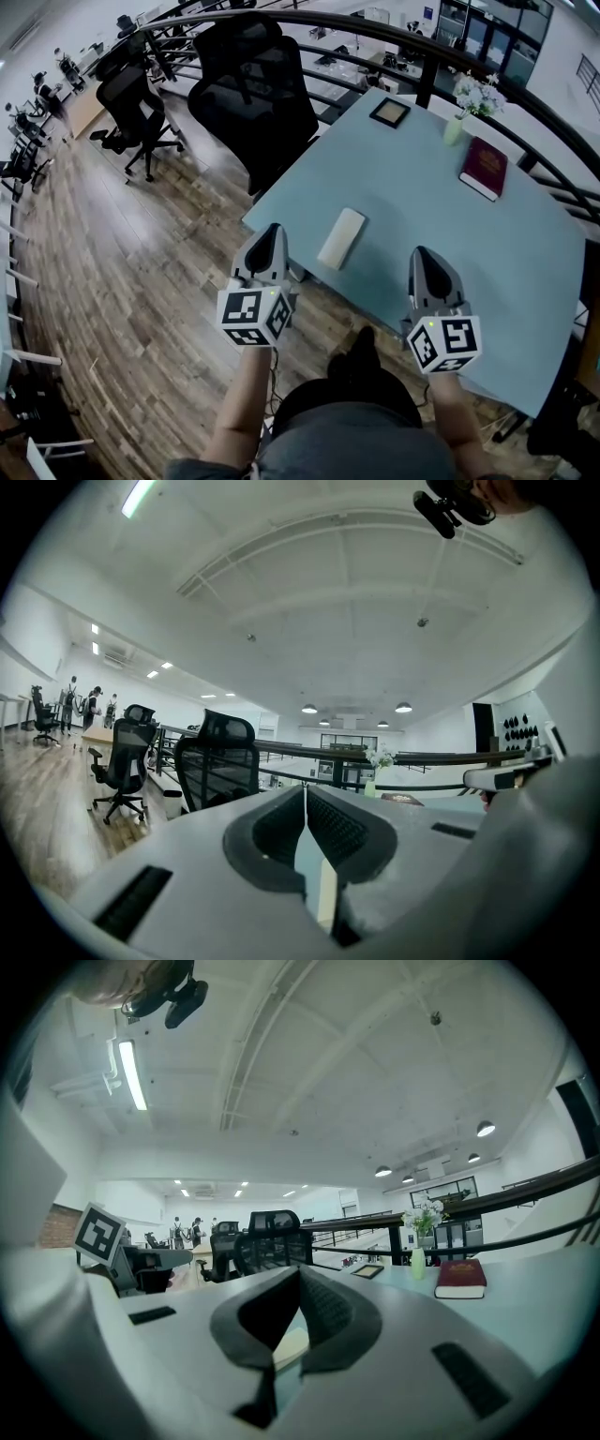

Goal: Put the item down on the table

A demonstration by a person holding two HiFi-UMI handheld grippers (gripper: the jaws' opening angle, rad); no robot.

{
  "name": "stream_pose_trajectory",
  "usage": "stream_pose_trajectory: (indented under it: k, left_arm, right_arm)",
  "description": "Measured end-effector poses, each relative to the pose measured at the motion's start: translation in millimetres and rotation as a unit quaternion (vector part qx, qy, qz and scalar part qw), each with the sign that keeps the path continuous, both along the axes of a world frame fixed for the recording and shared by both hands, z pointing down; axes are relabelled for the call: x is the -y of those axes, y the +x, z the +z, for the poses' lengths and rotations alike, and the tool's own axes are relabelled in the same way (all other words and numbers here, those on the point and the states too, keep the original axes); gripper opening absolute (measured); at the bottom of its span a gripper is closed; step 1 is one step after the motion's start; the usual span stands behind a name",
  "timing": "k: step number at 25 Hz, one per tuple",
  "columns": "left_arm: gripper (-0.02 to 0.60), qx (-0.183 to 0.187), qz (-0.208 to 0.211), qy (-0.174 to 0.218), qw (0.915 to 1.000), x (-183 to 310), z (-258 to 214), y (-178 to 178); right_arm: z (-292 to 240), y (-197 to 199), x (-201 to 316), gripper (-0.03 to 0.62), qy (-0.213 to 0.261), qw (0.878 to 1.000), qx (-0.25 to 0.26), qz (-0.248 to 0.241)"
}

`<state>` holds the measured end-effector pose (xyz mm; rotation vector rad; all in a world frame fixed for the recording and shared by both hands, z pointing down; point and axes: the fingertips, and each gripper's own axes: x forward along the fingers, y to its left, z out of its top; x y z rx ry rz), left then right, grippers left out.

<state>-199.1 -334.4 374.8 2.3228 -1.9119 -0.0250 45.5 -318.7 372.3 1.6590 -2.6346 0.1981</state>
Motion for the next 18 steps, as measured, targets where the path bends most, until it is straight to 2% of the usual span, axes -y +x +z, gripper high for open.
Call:
stream_pose_trajectory:
  k: [18]
  left_arm:
    - [0.012,0.005,-0.005,0.009,0.9999,-11.7,-9.0,-5.4]
  right_arm:
    - [-2.6,-6.3,-9.1,0.003,0.006,1.0,-0.007,-0.006]
